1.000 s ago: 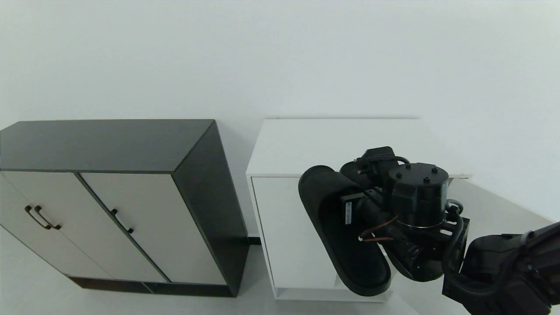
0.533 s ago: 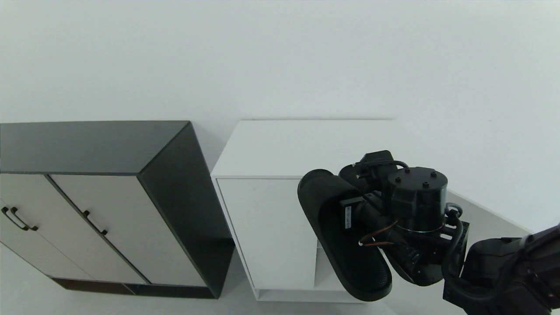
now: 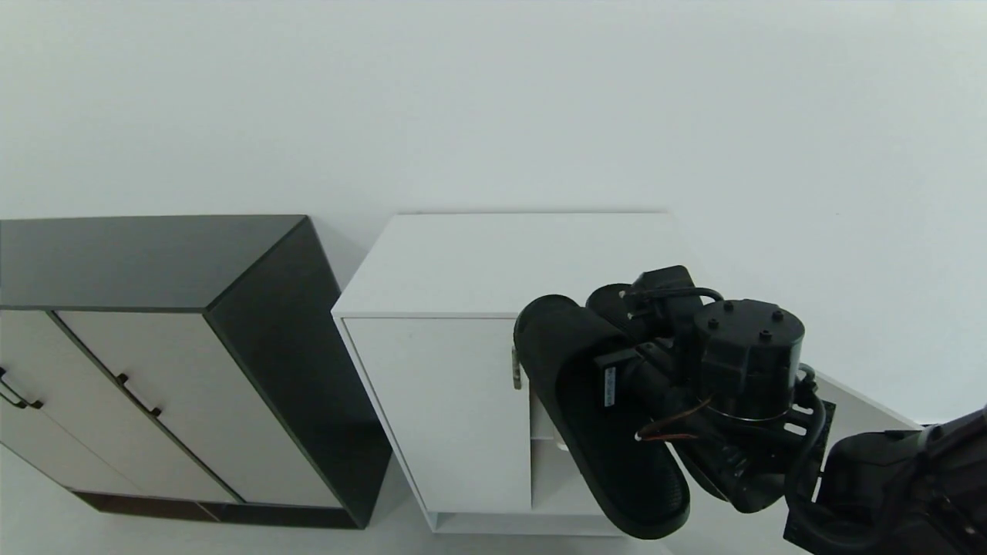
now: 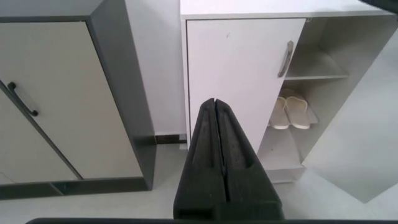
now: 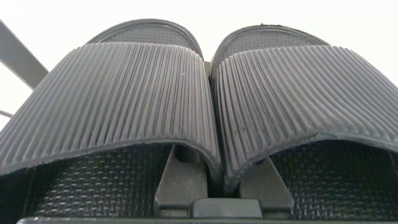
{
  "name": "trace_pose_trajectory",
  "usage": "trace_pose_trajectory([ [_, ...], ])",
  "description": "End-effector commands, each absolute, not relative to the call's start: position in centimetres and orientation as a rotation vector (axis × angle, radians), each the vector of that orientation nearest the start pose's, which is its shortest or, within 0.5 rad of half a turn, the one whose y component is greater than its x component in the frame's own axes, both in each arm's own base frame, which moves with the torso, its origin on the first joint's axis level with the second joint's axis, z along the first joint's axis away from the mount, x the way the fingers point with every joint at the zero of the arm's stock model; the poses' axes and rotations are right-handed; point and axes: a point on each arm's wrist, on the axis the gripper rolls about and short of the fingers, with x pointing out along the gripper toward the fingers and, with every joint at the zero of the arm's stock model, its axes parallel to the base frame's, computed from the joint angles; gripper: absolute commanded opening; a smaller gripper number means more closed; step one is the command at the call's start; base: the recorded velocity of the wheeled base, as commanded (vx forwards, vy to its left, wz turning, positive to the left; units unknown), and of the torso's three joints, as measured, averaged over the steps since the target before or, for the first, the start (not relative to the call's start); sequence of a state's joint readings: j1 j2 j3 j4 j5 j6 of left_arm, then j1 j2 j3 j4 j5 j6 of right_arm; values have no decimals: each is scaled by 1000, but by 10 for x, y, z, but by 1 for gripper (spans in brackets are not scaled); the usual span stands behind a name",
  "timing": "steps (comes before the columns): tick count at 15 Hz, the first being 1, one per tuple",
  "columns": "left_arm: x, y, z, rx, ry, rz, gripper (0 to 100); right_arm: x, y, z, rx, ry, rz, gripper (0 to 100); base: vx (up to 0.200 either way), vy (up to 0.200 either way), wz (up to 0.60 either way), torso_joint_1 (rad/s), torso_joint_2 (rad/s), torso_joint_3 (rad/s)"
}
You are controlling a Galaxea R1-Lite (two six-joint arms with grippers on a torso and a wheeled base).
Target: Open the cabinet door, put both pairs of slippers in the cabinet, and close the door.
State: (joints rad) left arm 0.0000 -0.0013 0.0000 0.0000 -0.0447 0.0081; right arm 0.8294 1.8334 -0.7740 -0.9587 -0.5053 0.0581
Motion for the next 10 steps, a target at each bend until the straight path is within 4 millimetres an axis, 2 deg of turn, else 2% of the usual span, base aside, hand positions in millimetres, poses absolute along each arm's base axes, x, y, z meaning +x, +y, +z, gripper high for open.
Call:
trace_pose_trajectory([
  [1,-23,-1,75,8,0,-44,0,228,233,162,-15,83,334,0,0,0,0,0,0,0],
  [10,-23,-1,75,8,0,-44,0,231,226,157,-54,72,327,0,0,0,0,0,0,0],
])
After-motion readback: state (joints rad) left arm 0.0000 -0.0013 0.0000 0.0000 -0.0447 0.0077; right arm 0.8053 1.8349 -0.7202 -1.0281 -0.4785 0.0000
